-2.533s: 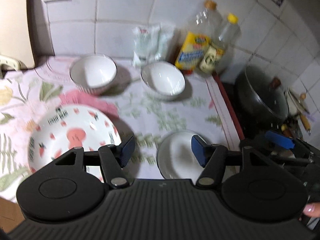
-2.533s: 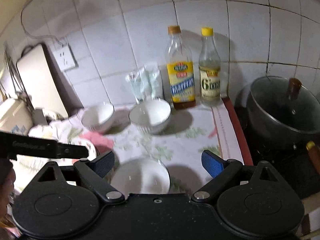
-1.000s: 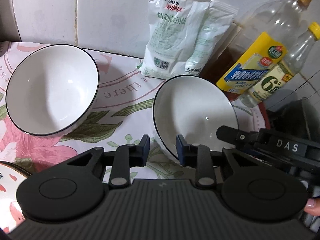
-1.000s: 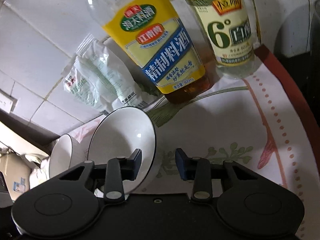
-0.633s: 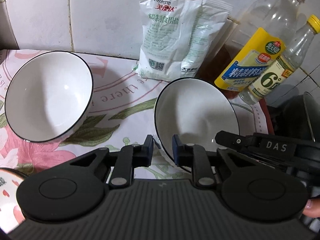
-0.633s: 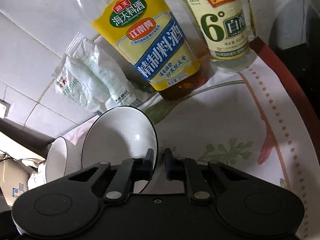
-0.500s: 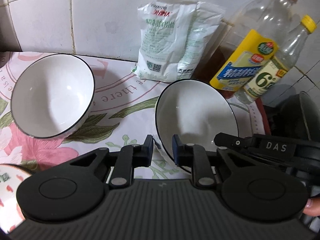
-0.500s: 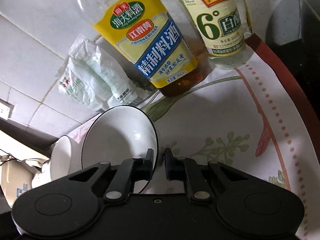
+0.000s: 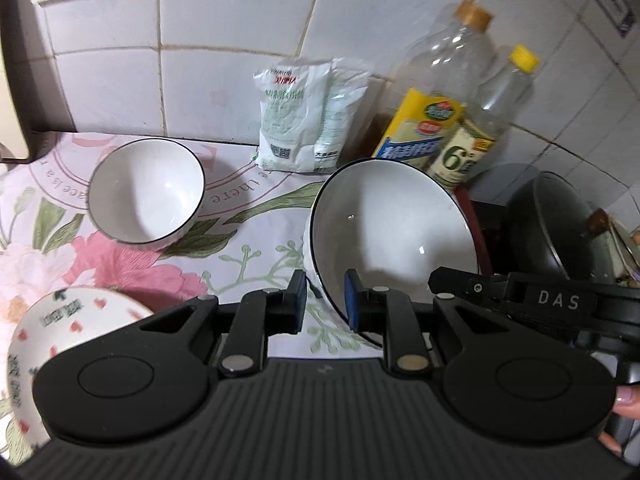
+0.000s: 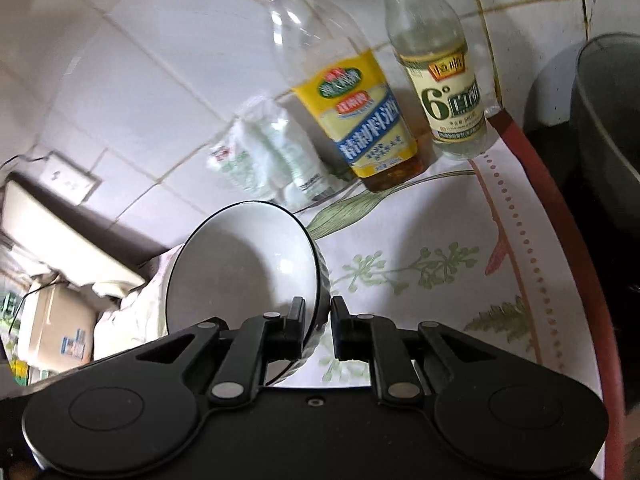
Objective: Organize plates and bowls
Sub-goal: 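Lift the white bowl with the right gripper toward the other bowl, then lower the held bowl into the other white bowl and open the right gripper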
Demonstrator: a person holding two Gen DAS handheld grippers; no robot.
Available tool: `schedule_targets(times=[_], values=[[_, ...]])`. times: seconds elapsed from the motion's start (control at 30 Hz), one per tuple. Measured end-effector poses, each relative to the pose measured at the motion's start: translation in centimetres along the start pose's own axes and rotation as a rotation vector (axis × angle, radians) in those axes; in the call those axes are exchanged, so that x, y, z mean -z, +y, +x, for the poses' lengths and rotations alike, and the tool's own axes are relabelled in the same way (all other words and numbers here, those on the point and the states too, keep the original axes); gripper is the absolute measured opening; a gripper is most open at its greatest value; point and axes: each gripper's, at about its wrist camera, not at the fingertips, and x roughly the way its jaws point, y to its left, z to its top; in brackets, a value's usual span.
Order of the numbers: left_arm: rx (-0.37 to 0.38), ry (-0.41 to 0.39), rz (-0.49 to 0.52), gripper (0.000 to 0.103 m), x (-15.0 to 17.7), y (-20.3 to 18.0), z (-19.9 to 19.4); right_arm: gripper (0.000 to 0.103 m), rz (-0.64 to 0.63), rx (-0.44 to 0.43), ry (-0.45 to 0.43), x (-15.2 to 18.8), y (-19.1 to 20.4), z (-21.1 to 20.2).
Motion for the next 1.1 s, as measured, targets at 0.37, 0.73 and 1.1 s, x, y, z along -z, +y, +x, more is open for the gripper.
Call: schedule_targets(times=[0.37, 0.73, 1.1], values=[[-0.009, -0.016, 0.006, 0.019, 3.4, -1.5, -8.2, 0.02, -0.068, -0.041, -0.002, 3.7, 2.6, -7.9], [0.017, 0.024, -0.006, 0.019, 6.4, -1.7, -10.1, 0.021, -0.062, -0.041, -0.011, 8.1, 2.5, -10.7], [-0.023, 0.033, 0.04, 0.019, 9.0, -2.2, -9.2, 0.021, -0.05, 0.002, 0.036, 12.0, 1.2, -9.4]])
